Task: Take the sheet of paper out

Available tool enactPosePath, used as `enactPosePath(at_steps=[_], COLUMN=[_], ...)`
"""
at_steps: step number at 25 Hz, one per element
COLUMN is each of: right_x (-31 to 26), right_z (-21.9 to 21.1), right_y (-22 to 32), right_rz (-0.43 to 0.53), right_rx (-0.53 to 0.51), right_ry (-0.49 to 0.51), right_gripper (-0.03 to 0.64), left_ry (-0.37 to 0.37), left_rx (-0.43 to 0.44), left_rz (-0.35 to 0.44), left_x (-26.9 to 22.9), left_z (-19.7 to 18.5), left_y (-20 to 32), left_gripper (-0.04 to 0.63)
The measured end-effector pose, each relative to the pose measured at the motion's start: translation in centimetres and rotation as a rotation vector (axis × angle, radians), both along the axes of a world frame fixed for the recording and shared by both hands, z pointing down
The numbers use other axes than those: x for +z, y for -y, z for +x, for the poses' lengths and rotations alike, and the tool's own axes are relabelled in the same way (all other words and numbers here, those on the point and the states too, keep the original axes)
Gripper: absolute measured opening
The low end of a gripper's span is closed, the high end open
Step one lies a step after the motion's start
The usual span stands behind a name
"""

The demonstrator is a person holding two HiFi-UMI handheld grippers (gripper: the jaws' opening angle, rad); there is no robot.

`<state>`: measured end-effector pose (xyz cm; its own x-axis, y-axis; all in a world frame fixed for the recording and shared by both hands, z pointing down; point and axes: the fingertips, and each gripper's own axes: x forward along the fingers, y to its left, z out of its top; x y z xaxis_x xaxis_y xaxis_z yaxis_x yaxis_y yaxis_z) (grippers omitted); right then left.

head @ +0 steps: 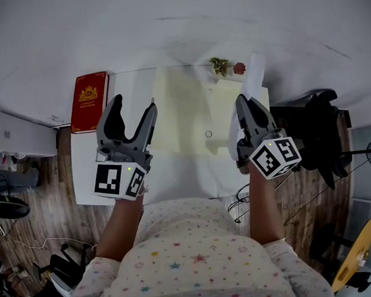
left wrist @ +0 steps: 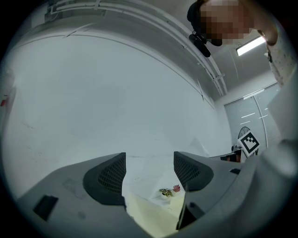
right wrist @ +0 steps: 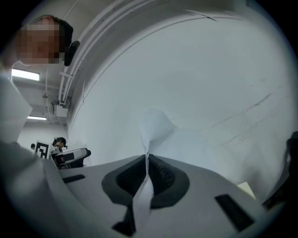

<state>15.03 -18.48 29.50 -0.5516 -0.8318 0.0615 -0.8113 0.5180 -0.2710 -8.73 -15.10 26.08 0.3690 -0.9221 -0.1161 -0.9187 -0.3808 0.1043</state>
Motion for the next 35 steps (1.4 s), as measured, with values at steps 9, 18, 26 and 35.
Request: enactPosePath(at_steps=[9,18,26,35], right_x=[-1.6,-3.3,-4.0,-4.0], right_z=[-0.1,-0.8,-1.3,-2.7], right_y=[-1.5,-2.9,-3.7,-4.5], right_rz=[0.090,0.192,0.250,0.248], right_rx=[0.066,0.134,0.195,0.212], right_ry=[-0.071,-0.160,-0.202,-0.217], right_gripper=[0.014,0.014,0.014,0.014], left_ry=[-0.002,-0.004,-0.008,-0.011], left_rx=[0.001,-0.005,0.008,0.062], left_rz=[0.007,0.016,0.017,0.020], left_x=[-0.4,-0.6,-0.4,0.2], left_z=[-0.6,-1.8,-2.7,-3.4], left_y=[-0.4,-0.5,-0.4,-1.1], left_gripper=[0.298,0.298,0.298,0.094])
